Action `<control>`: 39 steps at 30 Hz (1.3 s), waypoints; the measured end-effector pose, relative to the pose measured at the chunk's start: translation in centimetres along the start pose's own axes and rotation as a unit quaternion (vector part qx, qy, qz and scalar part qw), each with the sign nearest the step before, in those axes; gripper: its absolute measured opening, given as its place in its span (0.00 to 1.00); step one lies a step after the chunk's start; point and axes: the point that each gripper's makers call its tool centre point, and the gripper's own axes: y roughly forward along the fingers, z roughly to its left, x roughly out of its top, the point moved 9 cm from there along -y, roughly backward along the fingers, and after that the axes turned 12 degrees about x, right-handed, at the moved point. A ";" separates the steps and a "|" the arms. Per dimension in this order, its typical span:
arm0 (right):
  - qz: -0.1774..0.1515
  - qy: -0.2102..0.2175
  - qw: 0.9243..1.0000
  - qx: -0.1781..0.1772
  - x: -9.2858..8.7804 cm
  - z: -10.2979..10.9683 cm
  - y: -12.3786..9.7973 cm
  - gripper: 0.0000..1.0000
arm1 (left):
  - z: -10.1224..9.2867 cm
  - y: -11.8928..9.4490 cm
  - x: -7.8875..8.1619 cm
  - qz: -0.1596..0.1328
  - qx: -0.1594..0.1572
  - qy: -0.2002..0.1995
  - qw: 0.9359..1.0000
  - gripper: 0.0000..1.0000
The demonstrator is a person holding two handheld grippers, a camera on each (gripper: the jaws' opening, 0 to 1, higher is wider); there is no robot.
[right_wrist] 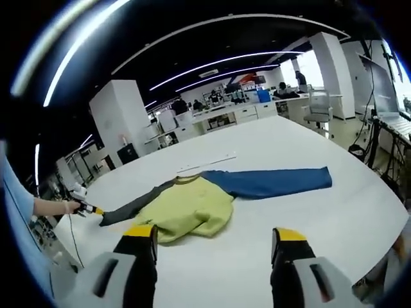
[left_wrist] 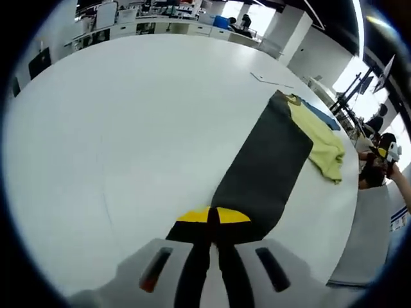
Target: Fold the garment on the visible template until the final outline fits inside the template.
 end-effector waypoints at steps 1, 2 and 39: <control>0.001 0.000 1.000 -0.001 0.0 0.0 0.0 0.72 | 0.3 0.3 0.2 0.000 0.009 0.000 1.000 0.00; 0.001 0.002 1.000 -0.002 -0.1 0.0 0.0 0.72 | 0.5 0.5 0.4 -0.001 0.013 0.001 1.000 0.00; 0.025 0.016 1.000 0.004 -1.2 0.1 1.0 0.74 | 1.3 1.1 2.8 -0.051 -0.017 0.048 0.997 0.51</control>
